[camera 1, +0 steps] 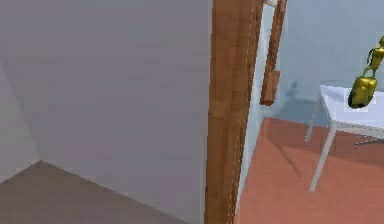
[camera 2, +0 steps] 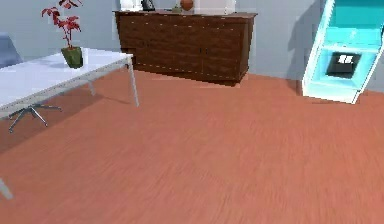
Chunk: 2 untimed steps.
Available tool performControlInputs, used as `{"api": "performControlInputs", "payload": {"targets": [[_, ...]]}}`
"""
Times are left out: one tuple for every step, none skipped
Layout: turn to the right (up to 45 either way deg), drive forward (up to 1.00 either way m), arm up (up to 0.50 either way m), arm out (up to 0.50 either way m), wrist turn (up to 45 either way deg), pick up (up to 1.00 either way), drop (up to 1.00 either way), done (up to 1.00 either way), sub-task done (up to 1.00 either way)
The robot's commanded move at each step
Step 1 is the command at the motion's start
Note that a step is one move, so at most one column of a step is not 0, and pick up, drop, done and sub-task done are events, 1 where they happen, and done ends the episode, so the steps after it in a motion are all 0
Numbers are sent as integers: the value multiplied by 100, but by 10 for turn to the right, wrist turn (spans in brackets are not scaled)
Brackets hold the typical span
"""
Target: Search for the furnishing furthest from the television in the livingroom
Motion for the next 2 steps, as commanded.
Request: {"api": "performControlInputs", "payload": {"targets": [[-450,0,0,0,0,0,0,0,0],[-90,0,0,0,0,0,0,0,0]]}}
